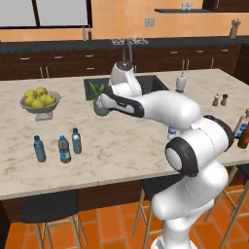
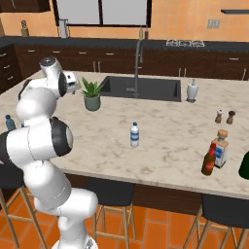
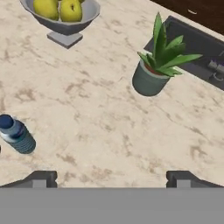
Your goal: Move the plastic bottles in the middle to the plastics group, and the glass bottles in the middle to the glass group.
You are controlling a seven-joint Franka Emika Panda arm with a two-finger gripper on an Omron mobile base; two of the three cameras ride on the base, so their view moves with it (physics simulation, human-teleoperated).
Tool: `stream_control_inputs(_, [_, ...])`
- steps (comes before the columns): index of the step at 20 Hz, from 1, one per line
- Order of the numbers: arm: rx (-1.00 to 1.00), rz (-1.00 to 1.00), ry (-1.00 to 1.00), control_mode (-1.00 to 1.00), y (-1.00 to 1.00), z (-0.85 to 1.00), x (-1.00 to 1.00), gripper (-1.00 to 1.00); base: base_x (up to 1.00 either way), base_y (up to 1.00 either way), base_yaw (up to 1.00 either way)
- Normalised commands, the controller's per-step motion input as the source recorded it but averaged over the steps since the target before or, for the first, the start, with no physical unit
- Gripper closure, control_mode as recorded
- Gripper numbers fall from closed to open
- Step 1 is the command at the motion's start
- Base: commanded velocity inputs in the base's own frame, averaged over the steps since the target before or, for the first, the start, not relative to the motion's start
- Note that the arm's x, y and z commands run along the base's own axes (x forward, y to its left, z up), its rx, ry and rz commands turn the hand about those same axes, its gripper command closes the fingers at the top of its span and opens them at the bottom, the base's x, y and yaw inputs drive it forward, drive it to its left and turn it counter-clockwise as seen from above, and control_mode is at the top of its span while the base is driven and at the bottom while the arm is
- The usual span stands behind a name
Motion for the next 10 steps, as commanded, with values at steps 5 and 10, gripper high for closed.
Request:
stream_control_inputs(5, [-0.01, -0.31, 0.2, -1.0, -1.0, 0.24, 0.0, -1.0, 0.0, 0.0, 0.0])
stream_control_inputs(10, [0.01, -0.4, 0.31, -1.0, -1.0, 0.02, -0.04, -1.0, 0.0, 0.0, 0.0])
